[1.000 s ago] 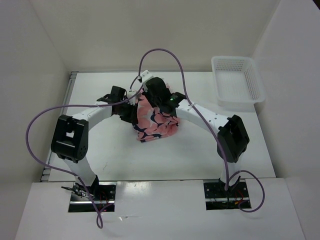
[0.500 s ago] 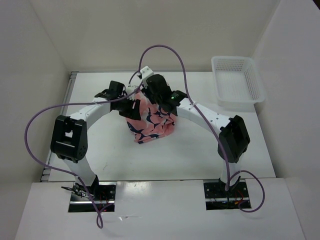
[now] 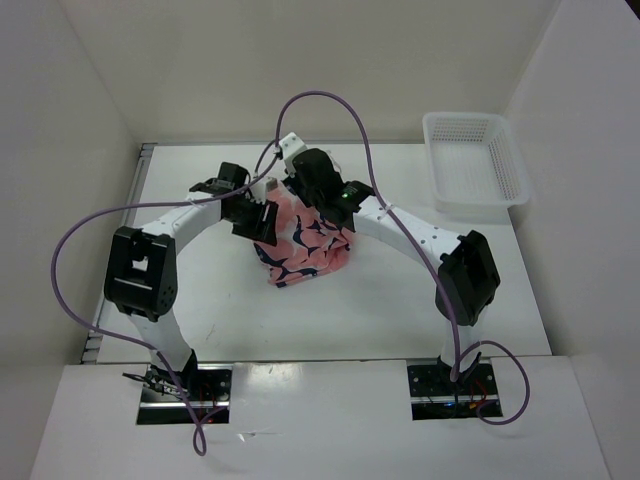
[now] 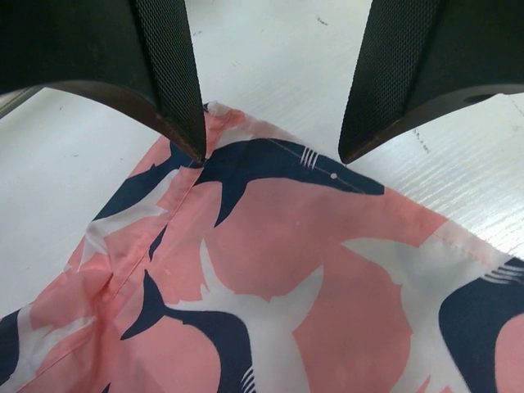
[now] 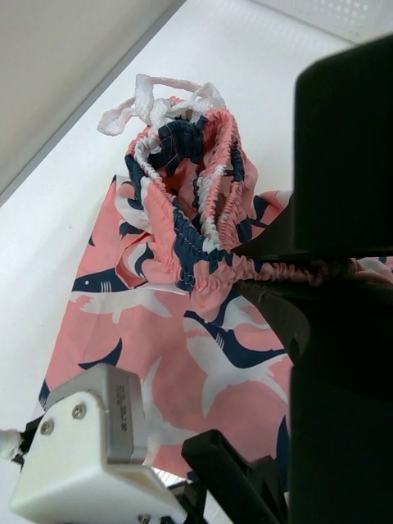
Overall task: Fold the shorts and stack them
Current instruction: Fold the shorts
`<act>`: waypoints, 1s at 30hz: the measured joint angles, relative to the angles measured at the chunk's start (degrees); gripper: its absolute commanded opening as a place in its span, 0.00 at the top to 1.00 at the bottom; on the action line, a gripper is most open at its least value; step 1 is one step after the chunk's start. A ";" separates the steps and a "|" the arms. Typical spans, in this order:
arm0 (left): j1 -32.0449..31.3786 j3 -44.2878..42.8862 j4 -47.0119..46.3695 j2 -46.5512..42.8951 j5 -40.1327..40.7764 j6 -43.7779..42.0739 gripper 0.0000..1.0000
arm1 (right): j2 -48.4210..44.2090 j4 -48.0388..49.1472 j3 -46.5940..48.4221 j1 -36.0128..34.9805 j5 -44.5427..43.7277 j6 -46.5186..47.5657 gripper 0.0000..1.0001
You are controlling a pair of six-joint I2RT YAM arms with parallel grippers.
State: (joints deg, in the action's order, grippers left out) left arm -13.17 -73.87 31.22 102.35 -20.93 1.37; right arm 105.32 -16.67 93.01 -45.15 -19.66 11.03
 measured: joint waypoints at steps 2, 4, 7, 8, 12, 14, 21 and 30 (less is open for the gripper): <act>0.63 0.02 0.81 -0.11 -0.35 -0.04 0.26 | 0.00 0.00 0.00 0.00 -0.20 0.42 1.00; 1.88 0.02 1.18 -0.37 -1.09 -0.07 0.25 | 0.00 0.00 0.00 0.00 -0.50 0.68 1.00; 5.27 0.00 1.44 -0.79 -2.75 -0.09 0.25 | 0.00 -0.02 -0.02 0.00 -0.50 0.87 1.00; 6.71 -0.02 1.42 -0.85 -3.41 -0.07 0.25 | 0.00 -0.02 -0.02 0.00 -0.48 0.85 1.00; 10.27 -0.02 1.16 -0.94 -4.33 -0.04 0.25 | 0.00 -0.09 -0.02 0.00 0.02 0.74 1.00; 10.32 0.28 0.76 -0.76 -5.03 -0.07 0.27 | 0.00 -0.09 -0.02 -0.02 0.59 0.57 1.00; 9.42 -1.07 -0.52 8.76 -6.62 -0.04 0.32 | 0.04 -1.49 -0.02 -2.14 6.21 3.02 1.00; 9.51 -4.76 -3.13 12.61 -3.96 0.13 0.57 | 3.04 -2.86 0.90 -5.14 14.71 7.74 1.00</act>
State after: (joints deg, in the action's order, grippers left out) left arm -3.66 -78.63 28.10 114.96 -24.88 1.50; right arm 108.36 -19.53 93.91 -50.28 -4.95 18.76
